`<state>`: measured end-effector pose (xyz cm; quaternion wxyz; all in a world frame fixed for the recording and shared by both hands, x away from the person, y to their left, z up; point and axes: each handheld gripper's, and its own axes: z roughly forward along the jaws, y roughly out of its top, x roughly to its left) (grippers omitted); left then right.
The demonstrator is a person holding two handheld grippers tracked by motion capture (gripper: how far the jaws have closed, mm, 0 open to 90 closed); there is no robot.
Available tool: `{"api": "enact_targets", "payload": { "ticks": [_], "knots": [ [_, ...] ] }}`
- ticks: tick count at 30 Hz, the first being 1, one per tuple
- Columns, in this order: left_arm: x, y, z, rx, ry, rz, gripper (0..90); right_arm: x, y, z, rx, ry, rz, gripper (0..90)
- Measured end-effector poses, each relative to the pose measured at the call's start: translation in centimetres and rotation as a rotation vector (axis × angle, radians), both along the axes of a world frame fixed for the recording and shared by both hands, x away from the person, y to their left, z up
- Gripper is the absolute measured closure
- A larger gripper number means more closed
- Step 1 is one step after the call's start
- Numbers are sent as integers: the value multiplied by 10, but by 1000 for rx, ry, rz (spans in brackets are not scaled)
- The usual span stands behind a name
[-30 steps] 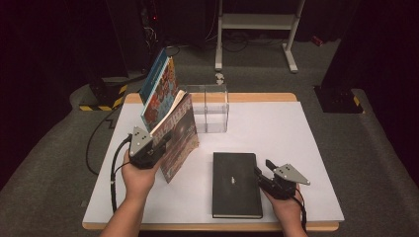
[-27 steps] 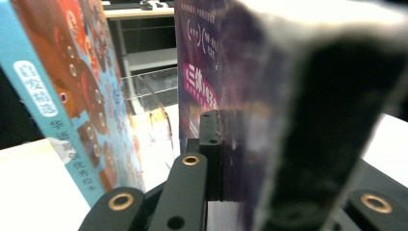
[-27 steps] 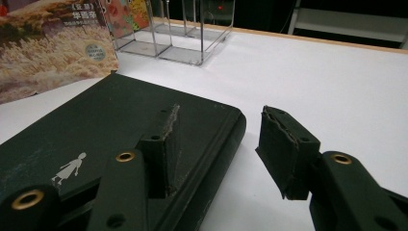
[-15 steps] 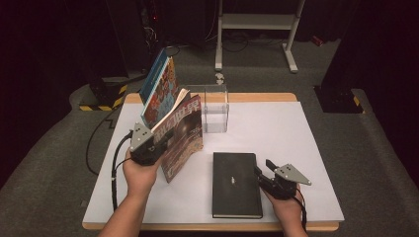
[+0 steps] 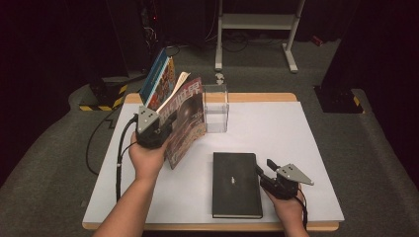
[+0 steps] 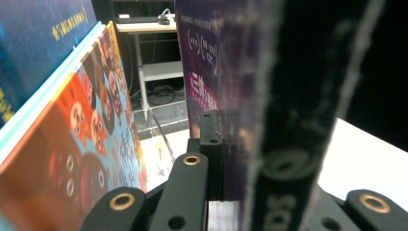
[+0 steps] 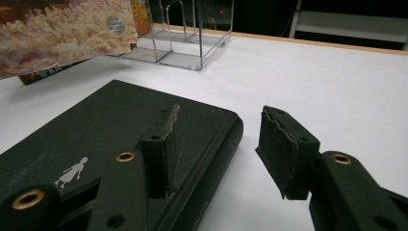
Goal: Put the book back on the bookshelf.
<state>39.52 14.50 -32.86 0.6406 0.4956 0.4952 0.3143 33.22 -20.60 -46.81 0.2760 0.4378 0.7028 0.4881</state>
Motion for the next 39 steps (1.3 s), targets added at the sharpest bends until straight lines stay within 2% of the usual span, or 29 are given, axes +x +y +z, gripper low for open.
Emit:
{"api": "enact_targets", "payload": {
  "ticks": [1, 6, 13, 19, 31, 39],
  "knots": [
    [3, -2, 0, 18, -1, 12, 841, 0, 0, 0, 1, -1, -1, 491],
    [13, -10, 0, 54, -10, 55, 841, -1, -3, 1, 9, -4, -2, 491],
    [21, -13, -4, 56, -6, 75, 841, -1, -4, 2, 16, -7, -1, 492],
    [35, -20, -9, 57, 20, 90, 841, -2, -4, 3, 19, -9, 1, 492],
    [65, -29, -12, 72, 22, 139, 840, -2, -6, 3, 26, -12, 1, 491],
    [82, -32, -8, 70, 4, 158, 840, -2, -7, 4, 31, -11, 1, 491]
  ]
}}
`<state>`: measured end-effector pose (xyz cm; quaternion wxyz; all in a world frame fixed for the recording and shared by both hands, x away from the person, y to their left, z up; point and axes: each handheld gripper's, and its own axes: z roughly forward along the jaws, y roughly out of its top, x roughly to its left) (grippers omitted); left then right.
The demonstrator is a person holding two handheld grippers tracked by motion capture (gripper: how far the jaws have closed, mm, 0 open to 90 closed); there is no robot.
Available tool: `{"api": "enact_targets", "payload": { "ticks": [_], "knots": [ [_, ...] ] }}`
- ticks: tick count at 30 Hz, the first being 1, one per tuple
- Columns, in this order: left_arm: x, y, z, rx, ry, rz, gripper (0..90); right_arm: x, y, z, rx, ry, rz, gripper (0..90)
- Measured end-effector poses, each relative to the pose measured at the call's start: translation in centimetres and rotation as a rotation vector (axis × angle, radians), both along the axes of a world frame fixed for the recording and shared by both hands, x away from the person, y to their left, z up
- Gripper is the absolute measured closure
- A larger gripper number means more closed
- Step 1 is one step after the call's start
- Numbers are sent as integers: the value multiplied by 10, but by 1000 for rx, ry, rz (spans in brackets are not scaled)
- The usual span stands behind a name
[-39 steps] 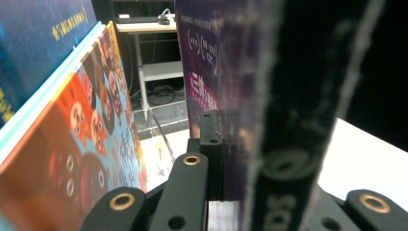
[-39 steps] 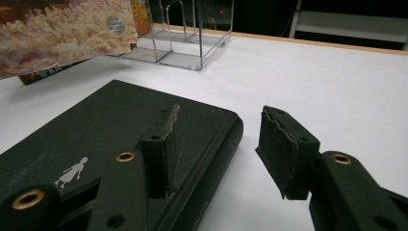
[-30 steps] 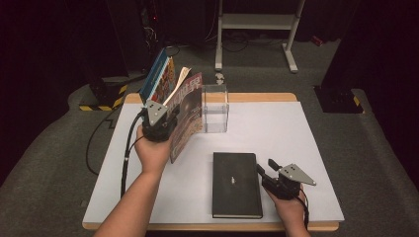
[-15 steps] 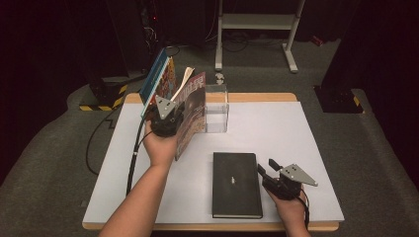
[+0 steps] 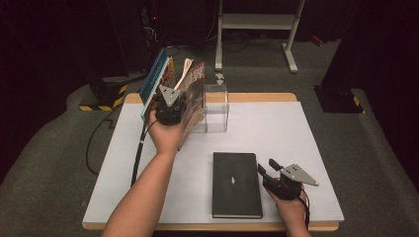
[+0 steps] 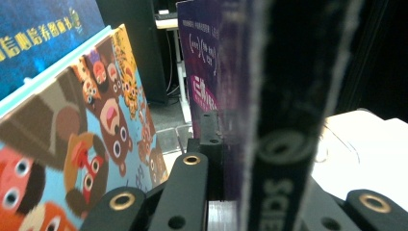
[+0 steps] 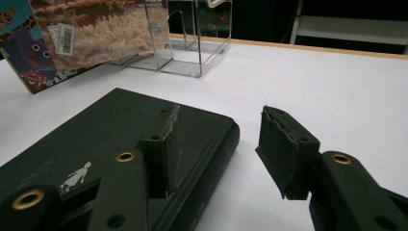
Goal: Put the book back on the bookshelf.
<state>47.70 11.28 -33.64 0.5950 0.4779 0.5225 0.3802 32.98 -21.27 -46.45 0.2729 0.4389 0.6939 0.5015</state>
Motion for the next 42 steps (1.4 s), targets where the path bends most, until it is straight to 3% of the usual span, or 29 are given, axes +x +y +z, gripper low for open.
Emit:
{"api": "enact_targets", "payload": {
  "ticks": [9, 18, 31, 42],
  "knots": [
    [14, -4, -1, 18, -13, 12, 841, 0, -1, 0, 2, 0, 1, 491],
    [31, -7, -8, 19, 4, 35, 840, 0, -1, 0, 4, -1, 3, 490],
    [44, -7, -14, 7, -6, 71, 840, 1, -1, -1, 6, 1, 7, 490],
    [50, -6, -15, -2, -20, 71, 841, 1, 0, -2, 5, 5, 10, 490]
  ]
}}
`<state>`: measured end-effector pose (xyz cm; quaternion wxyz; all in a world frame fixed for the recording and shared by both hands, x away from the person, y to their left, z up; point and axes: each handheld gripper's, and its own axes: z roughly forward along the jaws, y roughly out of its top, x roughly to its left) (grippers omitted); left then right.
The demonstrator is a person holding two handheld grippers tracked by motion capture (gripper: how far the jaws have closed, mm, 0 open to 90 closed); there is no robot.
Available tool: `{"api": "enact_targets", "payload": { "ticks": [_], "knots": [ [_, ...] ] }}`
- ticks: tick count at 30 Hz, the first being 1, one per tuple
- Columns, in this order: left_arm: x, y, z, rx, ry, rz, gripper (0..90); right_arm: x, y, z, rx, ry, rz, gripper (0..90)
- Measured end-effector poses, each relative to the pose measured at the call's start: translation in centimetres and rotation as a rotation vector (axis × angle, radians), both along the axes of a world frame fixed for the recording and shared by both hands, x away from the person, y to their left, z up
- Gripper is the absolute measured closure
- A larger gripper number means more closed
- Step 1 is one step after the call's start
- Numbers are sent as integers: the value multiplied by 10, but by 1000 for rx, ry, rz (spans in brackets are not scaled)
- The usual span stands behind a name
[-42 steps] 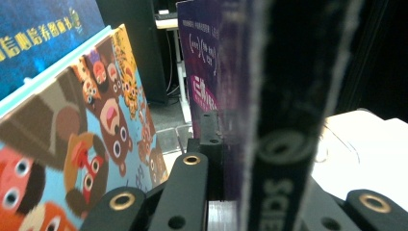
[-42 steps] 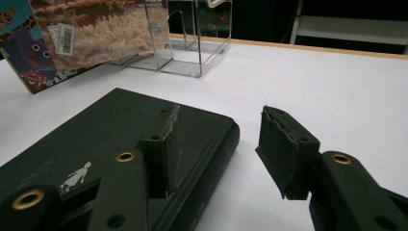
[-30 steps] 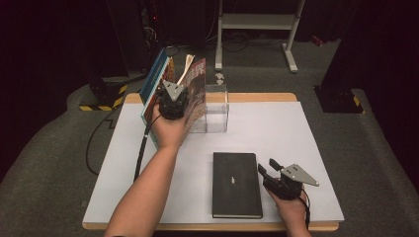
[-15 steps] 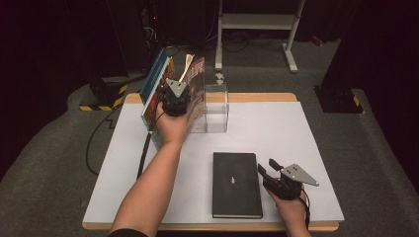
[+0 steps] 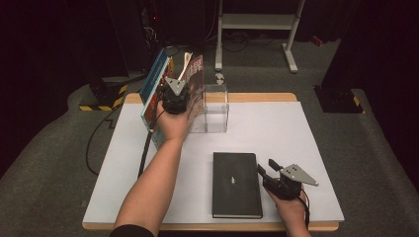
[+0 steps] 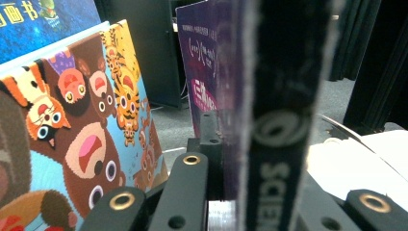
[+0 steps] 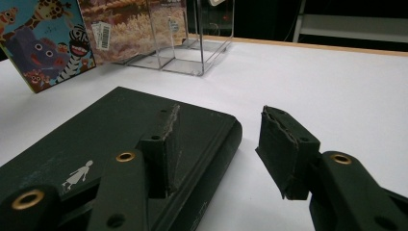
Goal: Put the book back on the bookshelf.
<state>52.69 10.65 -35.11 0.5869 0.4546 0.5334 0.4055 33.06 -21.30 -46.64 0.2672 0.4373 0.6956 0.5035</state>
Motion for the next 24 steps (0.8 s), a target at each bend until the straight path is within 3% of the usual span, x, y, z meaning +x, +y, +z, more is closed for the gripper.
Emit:
{"api": "enact_targets", "payload": {
  "ticks": [10, 24],
  "knots": [
    [-4, 0, -6, -10, -12, -2, 838, 0, 0, 0, -2, -2, 3, 490],
    [-14, 5, -13, 0, 24, -14, 805, -1, 5, -1, -10, 2, 10, 491]
  ]
}}
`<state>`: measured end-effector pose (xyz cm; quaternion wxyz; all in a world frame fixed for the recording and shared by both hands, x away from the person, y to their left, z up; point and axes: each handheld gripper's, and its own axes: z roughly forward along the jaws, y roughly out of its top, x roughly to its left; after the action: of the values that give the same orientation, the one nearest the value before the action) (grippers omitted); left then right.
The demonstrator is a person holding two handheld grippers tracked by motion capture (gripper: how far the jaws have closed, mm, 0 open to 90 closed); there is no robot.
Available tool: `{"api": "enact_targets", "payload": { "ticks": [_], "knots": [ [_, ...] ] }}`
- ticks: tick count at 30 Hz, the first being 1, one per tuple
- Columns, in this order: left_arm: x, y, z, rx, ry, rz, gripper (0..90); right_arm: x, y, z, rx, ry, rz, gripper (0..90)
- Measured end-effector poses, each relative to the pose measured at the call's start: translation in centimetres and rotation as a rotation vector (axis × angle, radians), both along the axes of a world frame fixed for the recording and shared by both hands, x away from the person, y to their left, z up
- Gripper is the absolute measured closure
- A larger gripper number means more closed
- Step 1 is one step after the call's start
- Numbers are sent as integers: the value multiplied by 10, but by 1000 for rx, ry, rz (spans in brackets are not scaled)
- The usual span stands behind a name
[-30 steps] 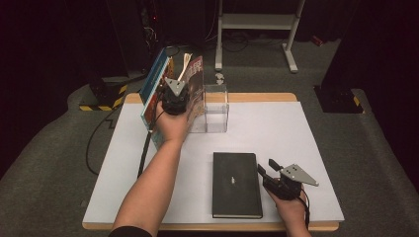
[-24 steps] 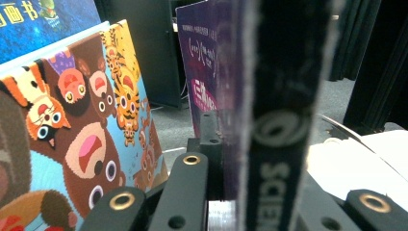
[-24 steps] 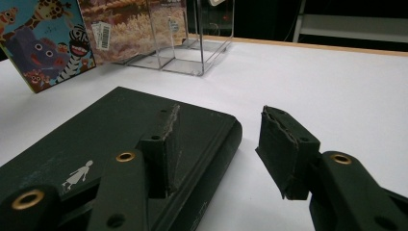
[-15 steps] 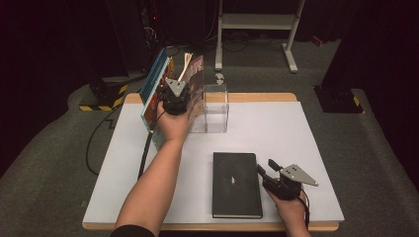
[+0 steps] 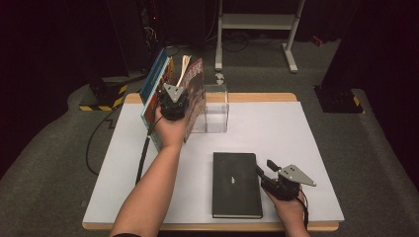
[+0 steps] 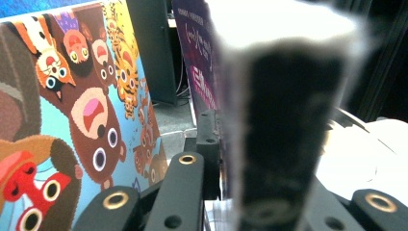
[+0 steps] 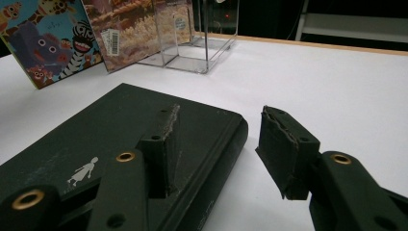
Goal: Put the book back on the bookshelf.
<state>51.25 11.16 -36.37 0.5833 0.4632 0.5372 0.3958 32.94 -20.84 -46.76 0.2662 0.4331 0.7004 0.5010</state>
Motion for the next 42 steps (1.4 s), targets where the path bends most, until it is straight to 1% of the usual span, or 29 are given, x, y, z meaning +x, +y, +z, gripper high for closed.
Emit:
{"api": "enact_targets", "payload": {
  "ticks": [1, 8, 11, 18, 24, 34, 36, 42],
  "knots": [
    [0, 0, -1, -1, 7, 3, 792, 0, 1, 0, -3, 0, 2, 491],
    [-2, -2, -9, 4, 22, 5, 748, 0, 2, -1, -5, 2, 6, 490],
    [-3, -2, -11, 12, 24, 15, 725, 0, 3, -1, -6, 1, 8, 490],
    [-5, 0, -13, 8, 23, 27, 685, 0, 3, -1, -7, 1, 10, 490],
    [-8, 2, -15, 22, 34, 34, 667, 0, 5, -1, -10, 3, 12, 490],
    [-13, 0, -16, 47, 31, 40, 643, 0, 6, -2, -13, 3, 16, 490],
    [-15, 0, -16, 48, 39, 41, 639, 0, 7, -2, -13, 3, 18, 490],
    [-21, -1, -18, 46, 37, 38, 630, 0, 6, -1, -9, 5, 16, 490]
  ]
}}
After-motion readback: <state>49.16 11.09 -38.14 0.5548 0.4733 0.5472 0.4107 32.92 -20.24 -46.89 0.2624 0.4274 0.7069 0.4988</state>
